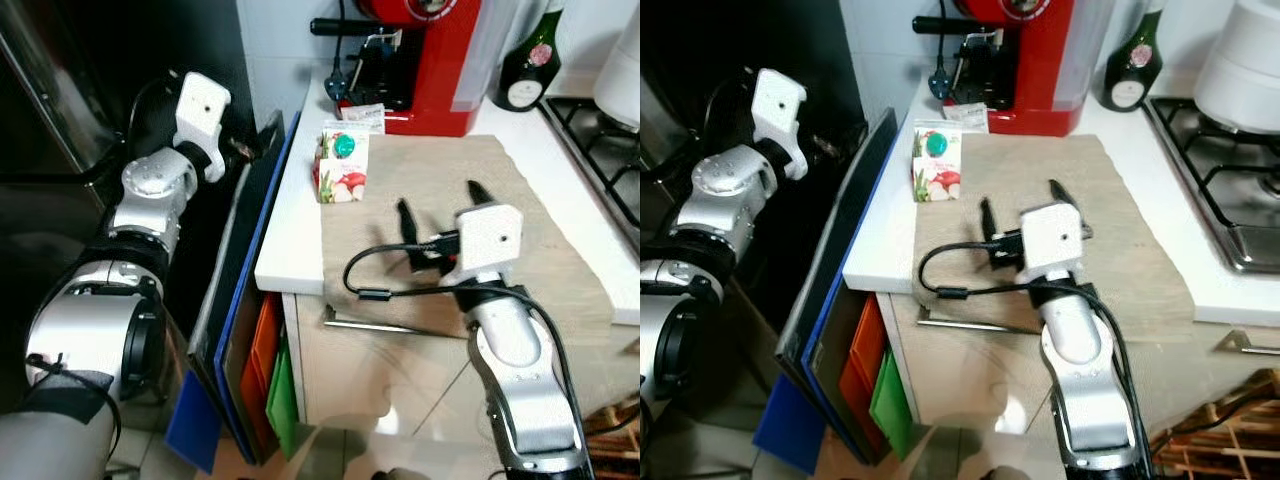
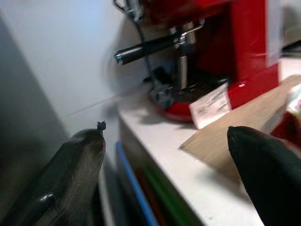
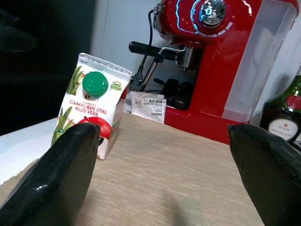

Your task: Restocking fridge

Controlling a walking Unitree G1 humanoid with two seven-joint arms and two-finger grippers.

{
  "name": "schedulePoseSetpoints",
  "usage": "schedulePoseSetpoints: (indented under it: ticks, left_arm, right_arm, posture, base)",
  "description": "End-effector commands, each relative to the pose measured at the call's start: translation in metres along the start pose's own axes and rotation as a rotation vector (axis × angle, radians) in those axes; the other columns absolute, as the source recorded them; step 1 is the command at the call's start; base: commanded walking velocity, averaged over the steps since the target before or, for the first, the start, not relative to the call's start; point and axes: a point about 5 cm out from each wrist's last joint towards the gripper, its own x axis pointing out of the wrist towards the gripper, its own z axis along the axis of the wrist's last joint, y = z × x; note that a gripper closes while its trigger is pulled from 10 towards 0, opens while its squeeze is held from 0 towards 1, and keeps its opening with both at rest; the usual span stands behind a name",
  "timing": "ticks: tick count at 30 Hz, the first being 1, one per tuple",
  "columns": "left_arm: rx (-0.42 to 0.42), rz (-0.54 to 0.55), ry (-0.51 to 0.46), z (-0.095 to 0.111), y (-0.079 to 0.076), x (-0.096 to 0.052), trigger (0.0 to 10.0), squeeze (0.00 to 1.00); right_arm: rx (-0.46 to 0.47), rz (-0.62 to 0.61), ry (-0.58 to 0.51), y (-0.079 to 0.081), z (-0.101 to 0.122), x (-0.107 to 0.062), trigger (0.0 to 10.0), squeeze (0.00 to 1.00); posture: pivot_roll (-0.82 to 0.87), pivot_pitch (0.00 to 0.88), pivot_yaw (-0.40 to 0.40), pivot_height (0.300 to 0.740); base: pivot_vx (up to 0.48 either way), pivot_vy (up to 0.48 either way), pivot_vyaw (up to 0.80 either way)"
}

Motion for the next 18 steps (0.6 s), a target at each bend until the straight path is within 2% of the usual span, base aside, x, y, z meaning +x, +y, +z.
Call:
schedulePoseSetpoints:
  ticks: [1,4,6,9,13,14,18]
  left_arm:
    - [0.019,0.028,-0.021,0.011,0.023,-0.010,10.0,0.00]
    - [0.044,0.005,-0.008,0.015,0.023,-0.008,10.0,0.00]
    - [0.063,-0.072,-0.018,0.024,0.017,-0.001,10.0,0.00]
    - [0.076,-0.119,-0.010,0.030,0.010,0.006,10.0,0.00]
    - [0.077,-0.161,-0.013,0.035,0.003,0.012,10.0,0.00]
    - [0.073,-0.204,-0.022,0.039,-0.004,0.018,10.0,0.00]
    - [0.041,-0.282,-0.047,0.045,-0.011,0.021,10.0,0.00]
  right_arm:
    - [0.014,0.018,-0.021,0.000,0.004,0.003,10.0,0.00]
    - [0.025,0.038,-0.030,0.001,0.007,0.001,10.0,0.00]
    - [0.038,0.035,-0.014,0.003,0.005,-0.010,10.0,0.00]
    - [0.050,0.022,0.007,0.006,0.002,-0.019,10.0,0.00]
    - [0.057,0.015,0.025,0.010,0.001,-0.029,10.0,0.00]
    - [0.059,0.007,0.039,0.011,0.001,-0.033,10.0,0.00]
    - [0.054,0.004,0.047,0.012,0.004,-0.042,10.0,0.00]
  posture:
    - [-0.15,0.000,0.004,0.740]
    - [-0.16,0.000,0.021,0.740]
    - [-0.17,0.000,0.047,0.740]
    - [-0.19,0.000,0.074,0.740]
    - [-0.21,0.000,0.087,0.740]
    - [-0.23,0.000,0.094,0.740]
    - [-0.26,0.000,0.099,0.740]
  base:
    - [0.000,0.000,0.00]
    - [0.000,0.000,0.00]
    - [0.000,0.000,0.00]
    - [0.000,0.000,0.00]
    - [0.000,0.000,0.00]
    - [0.000,0.000,0.00]
    - [0.000,0.000,0.00]
